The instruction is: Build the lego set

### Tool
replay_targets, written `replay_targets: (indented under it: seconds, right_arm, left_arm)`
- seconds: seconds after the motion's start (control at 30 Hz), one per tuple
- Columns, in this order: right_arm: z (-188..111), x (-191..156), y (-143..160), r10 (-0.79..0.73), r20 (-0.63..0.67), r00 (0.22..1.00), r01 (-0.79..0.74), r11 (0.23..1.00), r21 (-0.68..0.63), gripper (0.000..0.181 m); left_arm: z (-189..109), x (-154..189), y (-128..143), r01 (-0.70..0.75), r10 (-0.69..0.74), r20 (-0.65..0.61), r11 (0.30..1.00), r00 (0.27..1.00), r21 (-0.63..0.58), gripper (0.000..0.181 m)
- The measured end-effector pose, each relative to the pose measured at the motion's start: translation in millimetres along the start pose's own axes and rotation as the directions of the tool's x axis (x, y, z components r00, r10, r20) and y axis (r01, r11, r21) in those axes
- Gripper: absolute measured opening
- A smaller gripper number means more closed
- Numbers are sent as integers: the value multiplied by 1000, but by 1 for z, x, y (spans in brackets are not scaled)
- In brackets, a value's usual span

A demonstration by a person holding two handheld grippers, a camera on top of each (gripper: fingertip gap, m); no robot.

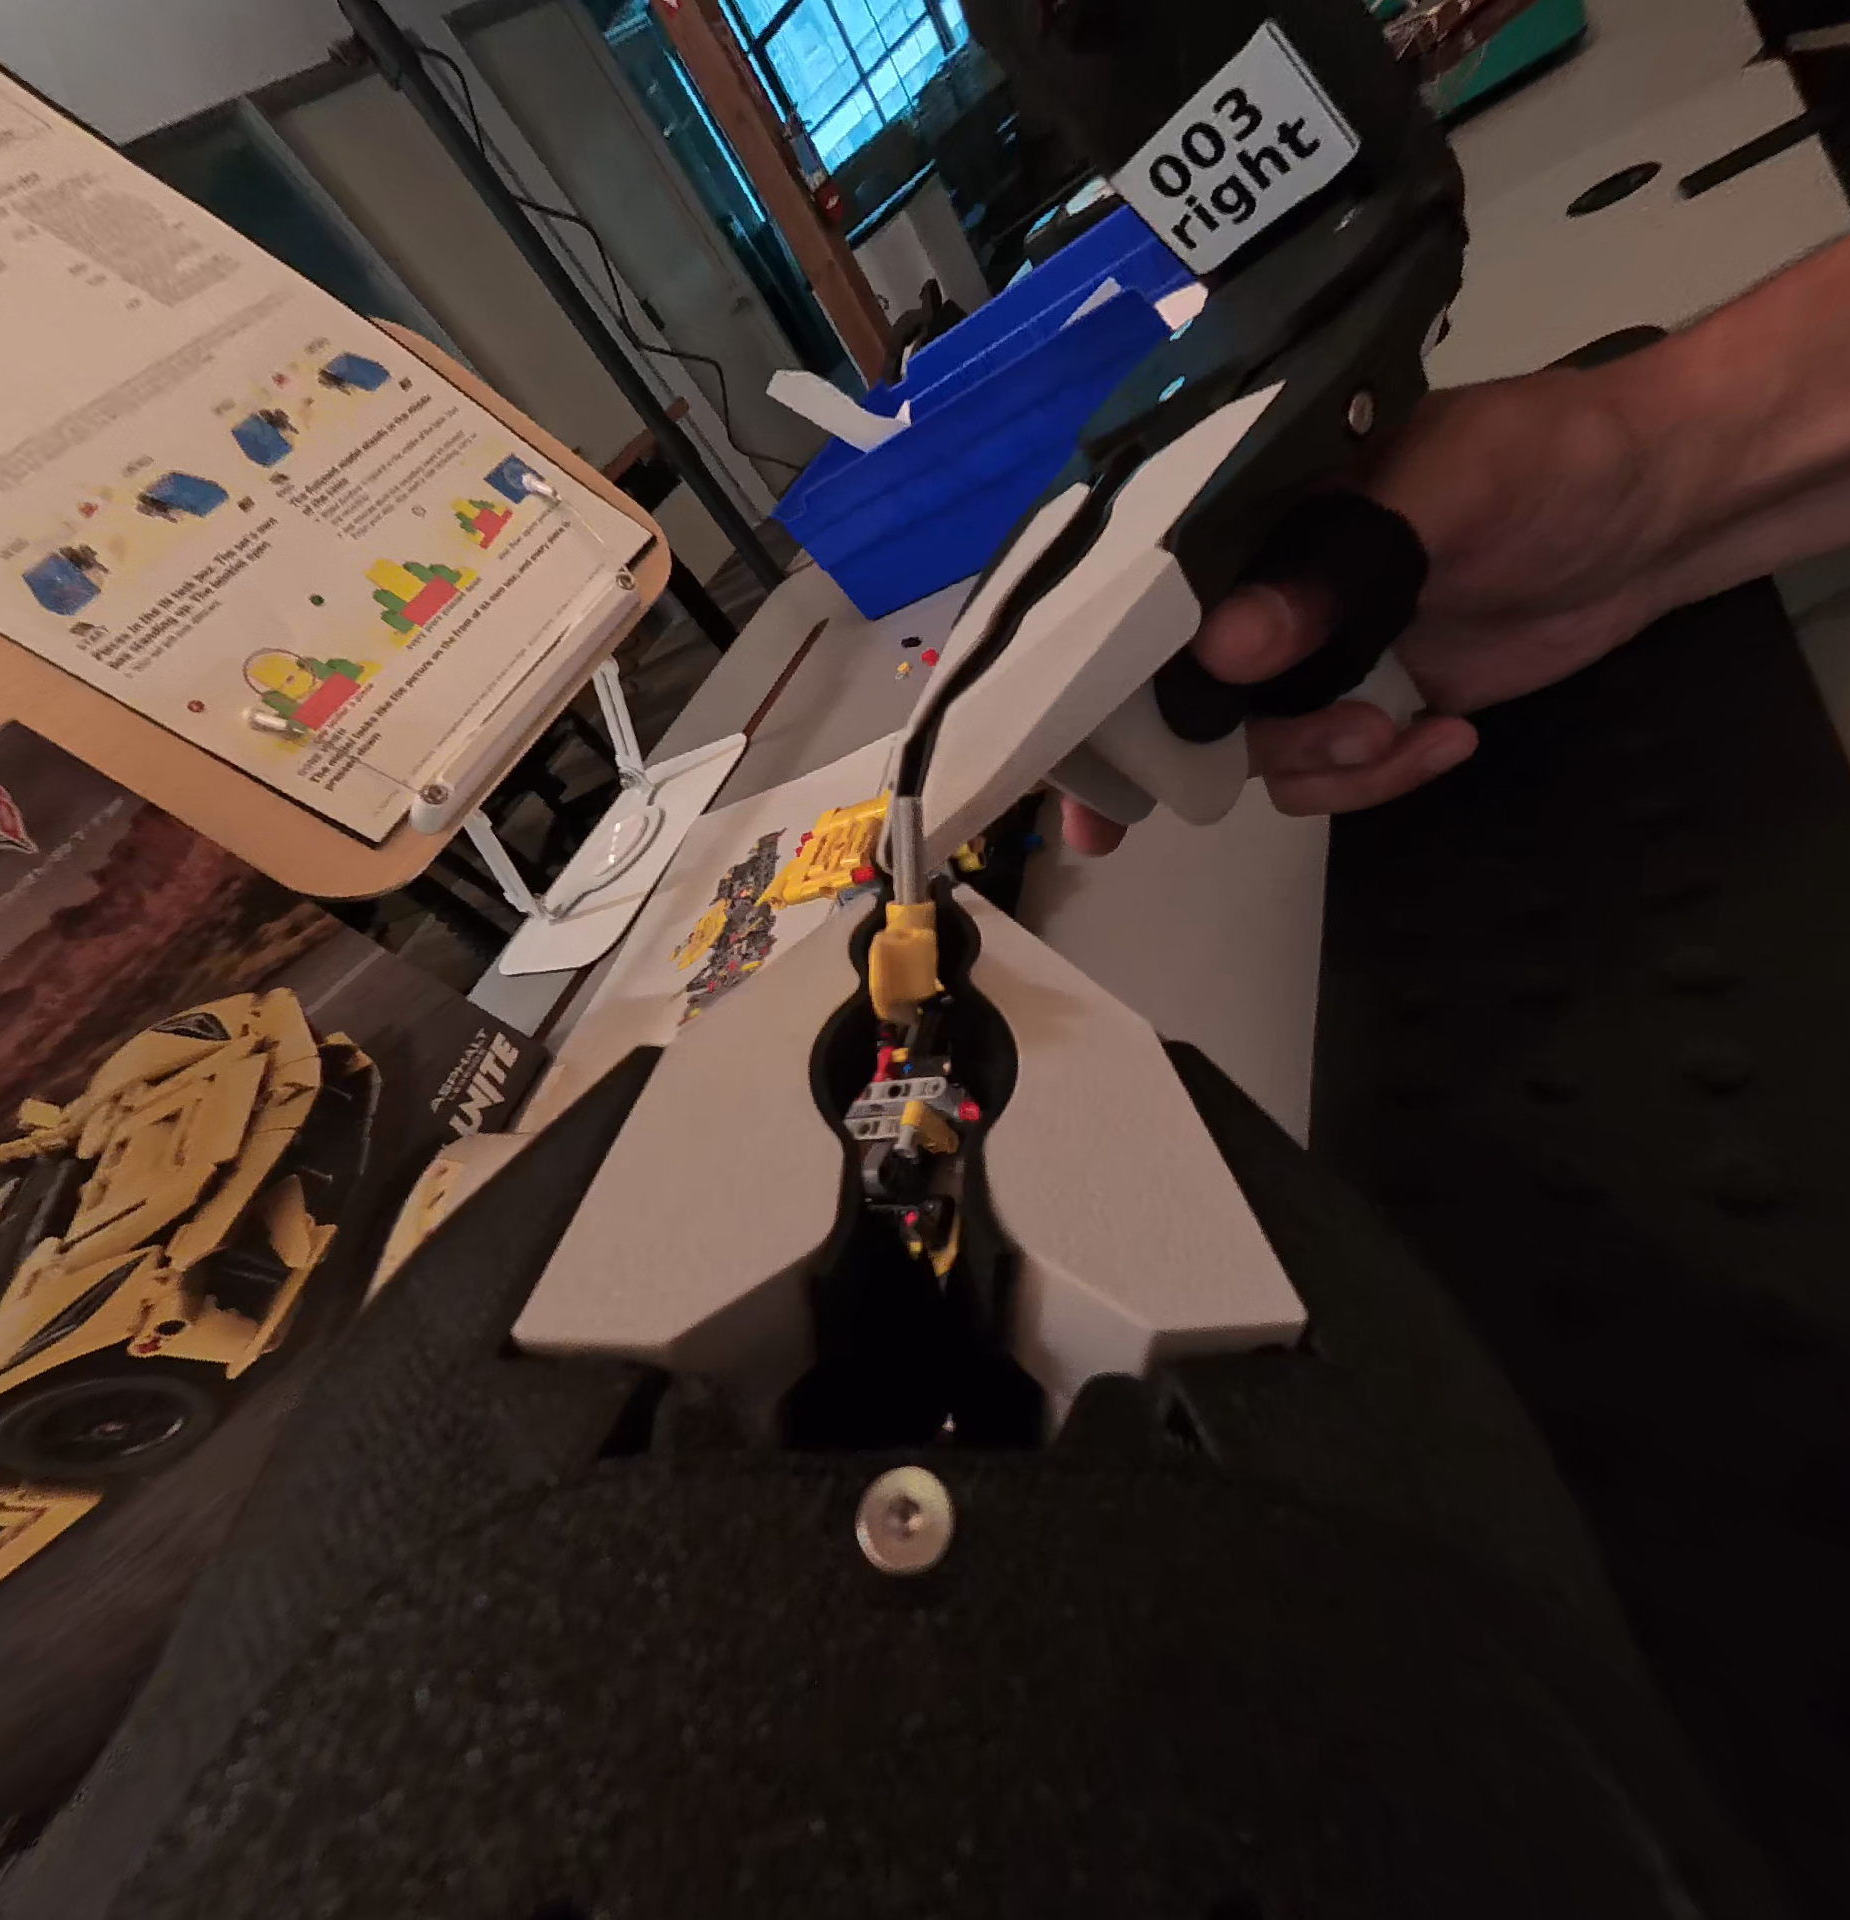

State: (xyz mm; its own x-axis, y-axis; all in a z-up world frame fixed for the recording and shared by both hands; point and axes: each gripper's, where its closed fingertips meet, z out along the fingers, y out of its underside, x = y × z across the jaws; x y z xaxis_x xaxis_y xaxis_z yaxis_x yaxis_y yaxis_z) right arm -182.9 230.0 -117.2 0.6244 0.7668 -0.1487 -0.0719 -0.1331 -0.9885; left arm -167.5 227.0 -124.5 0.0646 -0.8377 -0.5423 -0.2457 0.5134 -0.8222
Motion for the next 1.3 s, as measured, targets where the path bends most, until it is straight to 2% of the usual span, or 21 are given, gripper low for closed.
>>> replay_targets:
  seconds: [0.27, 0.73, 1.17, 1.23, 1.3]
  right_arm:
    - [-1, 3, -2, 34, 5, 999, -34, 999, 8, 4]
    - [-27, 33, 0, -3, -132, 991, 0, 1000, -27, 3]
    - [-24, 30, 3, 1, -112, 994, -6, 999, -44, 3]
    - [-30, 32, 4, 38, -85, 996, -43, 998, -52, 8]
    - [-56, 58, -1, 41, -167, 985, -52, 996, -66, 12]
  left_arm:
    - [3, 0, 0, 39, -39, -13, 999, 999, 13, 6]
    - [-6, 1, -11, 78, -74, -49, 992, 996, 96, 11]
    - [-9, -1, -9, 172, -162, -103, 979, 981, 105, 7]
    - [-9, -1, -7, 211, -200, -117, 973, 973, 89, 6]
    - [-8, -6, -1, 199, -194, -83, 978, 978, 63, 6]
